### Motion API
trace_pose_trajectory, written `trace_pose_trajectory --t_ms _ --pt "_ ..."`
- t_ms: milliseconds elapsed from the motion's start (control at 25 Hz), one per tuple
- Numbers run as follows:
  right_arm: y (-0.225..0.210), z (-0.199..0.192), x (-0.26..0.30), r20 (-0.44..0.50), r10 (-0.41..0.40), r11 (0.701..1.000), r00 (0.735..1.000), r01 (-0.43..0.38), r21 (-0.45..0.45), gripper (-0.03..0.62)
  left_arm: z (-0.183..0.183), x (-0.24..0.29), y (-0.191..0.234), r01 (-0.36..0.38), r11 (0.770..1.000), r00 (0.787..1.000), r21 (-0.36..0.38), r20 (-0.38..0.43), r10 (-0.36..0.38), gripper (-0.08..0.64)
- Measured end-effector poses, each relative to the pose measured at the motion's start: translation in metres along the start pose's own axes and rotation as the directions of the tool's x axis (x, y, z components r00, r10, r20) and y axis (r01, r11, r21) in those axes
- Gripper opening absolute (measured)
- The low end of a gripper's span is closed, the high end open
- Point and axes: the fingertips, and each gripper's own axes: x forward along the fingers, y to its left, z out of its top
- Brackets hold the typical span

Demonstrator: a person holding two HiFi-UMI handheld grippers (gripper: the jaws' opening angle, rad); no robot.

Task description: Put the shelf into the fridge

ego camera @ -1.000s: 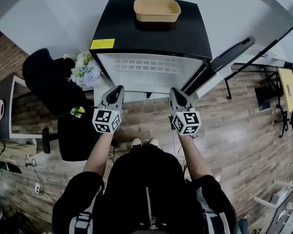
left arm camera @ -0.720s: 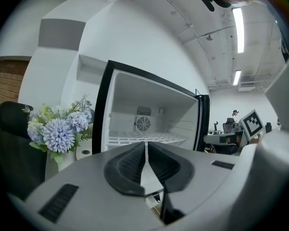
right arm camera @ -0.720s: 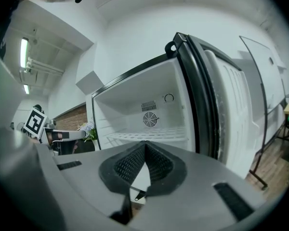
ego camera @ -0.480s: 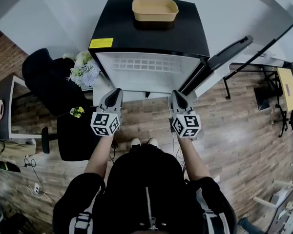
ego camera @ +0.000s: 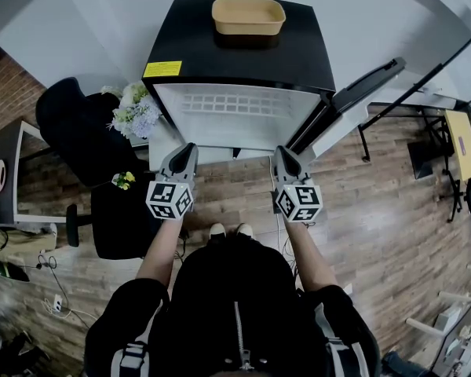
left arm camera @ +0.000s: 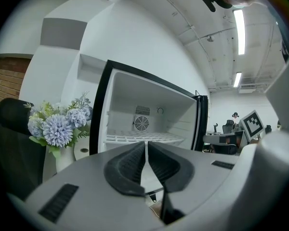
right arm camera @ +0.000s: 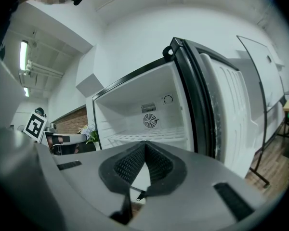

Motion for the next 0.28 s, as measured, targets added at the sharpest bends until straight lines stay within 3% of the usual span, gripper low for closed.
trace_pose_trajectory --t_ms 280 --pt "0.0016 -0.0002 -0.0004 -0.005 0.006 1.000 1.000 -0.006 -0.001 0.006 -0.0027 -0.0002 -0.0014 -0.001 1.000 1.000 -0.012 -0.005 0.001 0.038"
